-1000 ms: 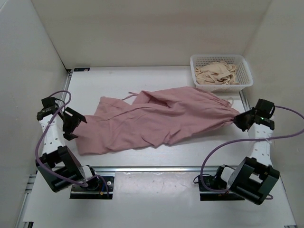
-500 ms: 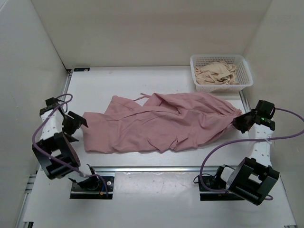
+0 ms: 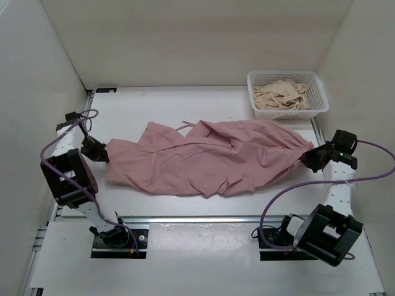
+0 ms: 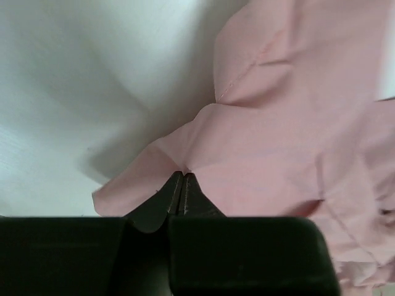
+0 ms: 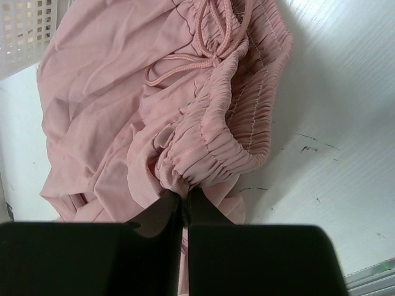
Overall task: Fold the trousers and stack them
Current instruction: Flatten the trousers out
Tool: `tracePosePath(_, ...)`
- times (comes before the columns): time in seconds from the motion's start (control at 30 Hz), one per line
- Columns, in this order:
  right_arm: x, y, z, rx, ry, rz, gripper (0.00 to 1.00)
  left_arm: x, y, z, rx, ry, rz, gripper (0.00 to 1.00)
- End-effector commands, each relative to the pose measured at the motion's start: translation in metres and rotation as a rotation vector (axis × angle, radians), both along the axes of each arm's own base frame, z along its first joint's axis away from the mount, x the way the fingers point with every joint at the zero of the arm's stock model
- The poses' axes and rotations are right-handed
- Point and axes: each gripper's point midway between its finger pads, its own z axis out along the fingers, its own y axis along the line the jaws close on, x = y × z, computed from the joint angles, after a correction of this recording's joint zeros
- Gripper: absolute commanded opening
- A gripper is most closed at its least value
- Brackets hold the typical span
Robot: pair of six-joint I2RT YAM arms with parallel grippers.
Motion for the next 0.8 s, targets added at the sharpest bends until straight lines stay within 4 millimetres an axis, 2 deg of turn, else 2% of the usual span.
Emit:
tracePosePath(0.0, 0.006, 0.003, 0.013, 0.003, -0.050, 0.017, 0.00, 0.036, 0.023, 0.059, 0.129, -0.151, 0.007, 0.10)
tracePosePath(0.03, 0.008, 0.004, 0.017, 0.006, -0.062, 0.024, 0.00, 0.053, 0.035, 0.095, 0.237, -0.210, 0.015, 0.10)
tracePosePath(0.1, 0.009, 0.003, 0.020, 0.002, -0.070, 0.024, 0.00, 0.051, 0.042, 0.134, 0.331, -0.227, 0.038, 0.10)
tracePosePath(0.13, 0.009, 0.003, 0.020, 0.002, -0.070, 0.024, 0.00, 0.060, 0.051, 0.164, 0.380, -0.287, 0.057, 0.10)
tracePosePath(0.23, 0.009, 0.003, 0.025, -0.002, -0.078, 0.024, 0.00, 0.051, 0.056, 0.200, 0.433, -0.318, 0.070, 0.10)
tracePosePath(0.3, 0.007, 0.004, 0.020, 0.003, -0.067, 0.024, 0.00, 0.043, 0.058, 0.208, 0.464, -0.322, 0.083, 0.10)
tracePosePath(0.33, 0.007, 0.004, 0.020, 0.003, -0.067, 0.024, 0.00, 0.033, 0.064, 0.200, 0.486, -0.282, 0.100, 0.10)
tracePosePath(0.37, 0.005, 0.005, 0.016, 0.008, -0.058, 0.024, 0.00, 0.025, 0.064, 0.201, 0.500, -0.278, 0.097, 0.10)
tracePosePath(0.4, 0.002, 0.005, 0.013, -0.003, -0.051, 0.025, 0.00, 0.019, 0.067, 0.196, 0.498, -0.263, 0.108, 0.32)
tracePosePath(0.43, 0.001, 0.003, 0.013, -0.010, -0.047, 0.019, 0.00, 0.010, 0.073, 0.183, 0.498, -0.213, 0.114, 0.60)
tracePosePath(0.47, 0.000, 0.004, 0.009, -0.006, -0.039, 0.019, 0.00, 0.002, 0.073, 0.182, 0.492, -0.202, 0.106, 0.89)
tracePosePath(0.5, -0.003, 0.003, 0.009, -0.020, -0.034, 0.023, 0.00, -0.002, 0.074, 0.183, 0.495, -0.205, 0.116, 1.00)
tracePosePath(0.6, -0.004, 0.001, 0.008, -0.035, -0.028, 0.022, 0.00, -0.003, 0.063, 0.194, 0.466, -0.262, 0.075, 1.00)
tracePosePath(0.63, -0.004, 0.001, 0.008, -0.035, -0.028, 0.022, 0.00, 0.003, 0.054, 0.198, 0.447, -0.299, 0.028, 1.00)
tracePosePath(0.7, -0.006, 0.002, 0.007, -0.031, -0.020, 0.022, 0.00, 0.007, 0.046, 0.195, 0.421, -0.323, -0.016, 1.00)
tracePosePath(0.73, -0.006, 0.002, 0.007, -0.031, -0.020, 0.022, 0.00, 0.012, 0.040, 0.189, 0.404, -0.330, -0.035, 0.99)
tracePosePath(0.77, -0.006, 0.002, 0.007, -0.031, -0.020, 0.022, 0.00, 0.008, 0.032, 0.167, 0.351, -0.294, -0.054, 0.92)
